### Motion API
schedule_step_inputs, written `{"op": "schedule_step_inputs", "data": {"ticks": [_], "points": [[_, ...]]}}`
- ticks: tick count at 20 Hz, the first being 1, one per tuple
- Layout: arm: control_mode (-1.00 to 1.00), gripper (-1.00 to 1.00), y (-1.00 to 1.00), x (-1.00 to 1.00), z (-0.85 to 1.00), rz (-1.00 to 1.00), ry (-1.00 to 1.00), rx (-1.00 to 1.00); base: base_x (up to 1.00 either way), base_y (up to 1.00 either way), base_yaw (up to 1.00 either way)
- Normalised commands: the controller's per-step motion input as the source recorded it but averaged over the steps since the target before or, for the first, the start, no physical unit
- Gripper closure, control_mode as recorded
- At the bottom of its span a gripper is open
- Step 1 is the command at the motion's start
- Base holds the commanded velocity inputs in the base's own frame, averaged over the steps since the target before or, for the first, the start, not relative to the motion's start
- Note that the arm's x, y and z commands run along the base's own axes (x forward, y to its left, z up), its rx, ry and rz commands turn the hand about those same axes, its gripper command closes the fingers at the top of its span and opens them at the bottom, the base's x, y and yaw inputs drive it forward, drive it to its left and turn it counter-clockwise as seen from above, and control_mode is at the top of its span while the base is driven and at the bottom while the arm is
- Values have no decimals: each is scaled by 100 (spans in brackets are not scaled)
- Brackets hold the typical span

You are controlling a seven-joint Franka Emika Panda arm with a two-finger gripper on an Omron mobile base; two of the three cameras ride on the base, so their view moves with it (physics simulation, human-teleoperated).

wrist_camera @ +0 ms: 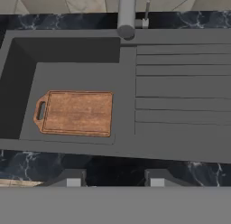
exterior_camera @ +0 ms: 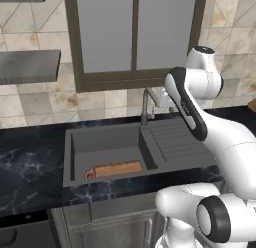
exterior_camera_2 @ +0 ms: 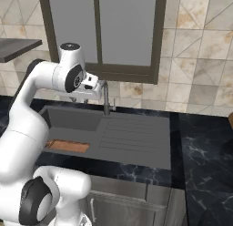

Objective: Turn on the sink faucet with hot water and rinse the cutting board for ten seconds, then turn off the faucet. Push the cutting board to reach the water if necessary.

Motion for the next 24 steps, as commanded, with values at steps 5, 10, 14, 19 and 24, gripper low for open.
{"op": "schedule_step_inputs", "data": {"ticks": [5, 10, 14, 19, 24], "points": [[-100, -100, 0, 5, 0, 0, 0, 0, 0, 0, 0], [-100, -100, -13, 69, 13, -1, 5, 1, 0, 0, 0], [-100, -100, -26, 75, 27, 0, 8, 5, 0, 0, 0], [-100, -100, -7, 70, 24, 0, 10, 1, 0, 0, 0], [-100, -100, 0, 44, 2, 0, 9, 0, 0, 0, 0]]}}
